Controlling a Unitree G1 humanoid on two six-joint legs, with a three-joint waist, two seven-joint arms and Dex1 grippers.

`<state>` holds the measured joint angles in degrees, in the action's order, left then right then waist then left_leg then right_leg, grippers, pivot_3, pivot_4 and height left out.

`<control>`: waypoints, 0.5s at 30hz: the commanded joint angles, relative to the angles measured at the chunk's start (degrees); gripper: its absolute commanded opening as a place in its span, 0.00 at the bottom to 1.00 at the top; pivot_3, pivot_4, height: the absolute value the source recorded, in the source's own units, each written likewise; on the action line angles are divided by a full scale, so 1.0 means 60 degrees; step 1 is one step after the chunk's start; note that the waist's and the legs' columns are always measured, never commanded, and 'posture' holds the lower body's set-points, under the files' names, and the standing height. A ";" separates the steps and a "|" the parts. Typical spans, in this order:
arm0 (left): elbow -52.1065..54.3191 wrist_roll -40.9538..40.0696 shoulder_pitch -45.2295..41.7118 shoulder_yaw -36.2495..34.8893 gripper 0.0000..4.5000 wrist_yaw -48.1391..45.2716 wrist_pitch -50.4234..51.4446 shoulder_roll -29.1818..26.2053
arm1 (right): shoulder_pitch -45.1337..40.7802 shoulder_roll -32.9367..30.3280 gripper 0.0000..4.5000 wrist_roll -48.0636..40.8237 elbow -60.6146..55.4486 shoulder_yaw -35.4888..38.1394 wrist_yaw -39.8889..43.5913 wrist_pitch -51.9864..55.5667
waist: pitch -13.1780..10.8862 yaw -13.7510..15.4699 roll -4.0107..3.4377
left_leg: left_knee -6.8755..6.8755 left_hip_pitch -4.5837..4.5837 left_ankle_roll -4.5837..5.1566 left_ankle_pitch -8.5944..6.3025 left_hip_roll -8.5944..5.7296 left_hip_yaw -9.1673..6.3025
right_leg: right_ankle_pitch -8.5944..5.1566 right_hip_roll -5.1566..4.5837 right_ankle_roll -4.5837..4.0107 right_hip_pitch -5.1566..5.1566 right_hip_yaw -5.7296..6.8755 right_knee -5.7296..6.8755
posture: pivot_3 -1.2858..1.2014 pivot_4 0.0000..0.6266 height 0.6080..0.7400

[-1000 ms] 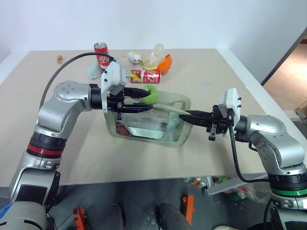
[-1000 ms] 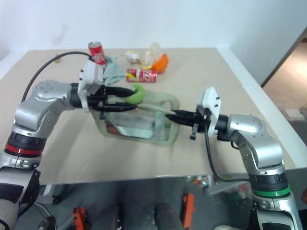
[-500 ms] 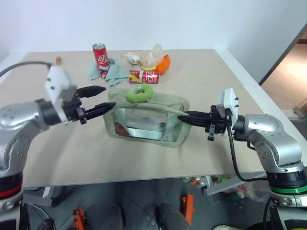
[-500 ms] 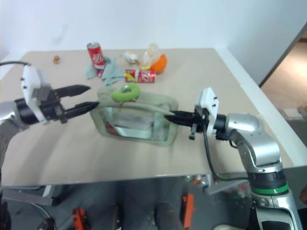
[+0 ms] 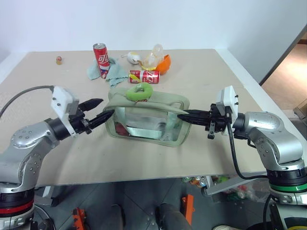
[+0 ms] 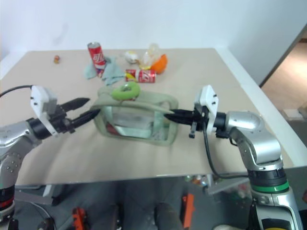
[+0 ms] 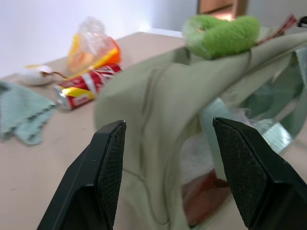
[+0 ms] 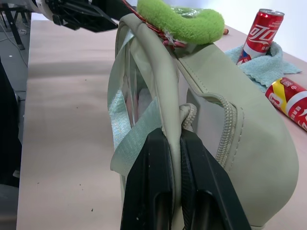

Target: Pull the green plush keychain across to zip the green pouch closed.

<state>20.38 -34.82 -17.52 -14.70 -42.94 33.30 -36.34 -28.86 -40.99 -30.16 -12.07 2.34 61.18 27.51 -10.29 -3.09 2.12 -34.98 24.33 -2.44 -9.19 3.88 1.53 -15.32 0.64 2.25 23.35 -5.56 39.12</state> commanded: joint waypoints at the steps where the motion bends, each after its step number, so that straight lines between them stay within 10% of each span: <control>1: -0.0353 -0.0145 -0.0470 0.0049 0.48 -0.0088 -0.0385 0.0173 | -0.0063 -0.0139 0.00 -0.0068 -0.0375 0.0099 -0.0032 0.0032 | 0.0000 0.0000 0.0000 | 0.0000 0.0000 0.0000 0.0000 0.0000 0.0000 | 0.0000 0.0000 0.0000 0.0000 -0.0001 0.0000 | 0.52 0.24 1.00; 6: -0.0602 -0.0010 -0.0470 0.0193 0.11 -0.0145 -0.0532 0.0230 | -0.0107 -0.0124 0.00 -0.0689 -0.0568 0.0417 -0.0269 0.0795 | 0.0000 -0.0007 0.0000 | 0.0000 0.0000 0.0000 0.0000 0.0000 0.0000 | 0.0000 0.0001 0.0000 0.0001 -0.0003 0.0000 | 0.52 0.24 1.00; 15: -0.0480 0.0016 -0.0341 0.0489 0.00 -0.0070 -0.0527 0.0401 | -0.1211 -0.0186 0.70 -0.1545 -0.1079 0.0688 -0.0852 0.1723 | -0.0001 0.0021 -0.0002 | 0.0001 0.0004 0.0000 0.0000 -0.0003 -0.0002 | -0.0001 -0.0004 0.0004 0.0000 0.0000 -0.0003 | 0.52 0.24 1.00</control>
<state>16.35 -34.63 -19.62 -12.38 -43.23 30.85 -34.28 -31.84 -42.75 -36.63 -15.50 3.55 58.09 36.95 -10.30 -2.96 2.11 -34.98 24.35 -2.44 -9.19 3.86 1.53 -15.31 0.62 2.27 23.36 -5.58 39.10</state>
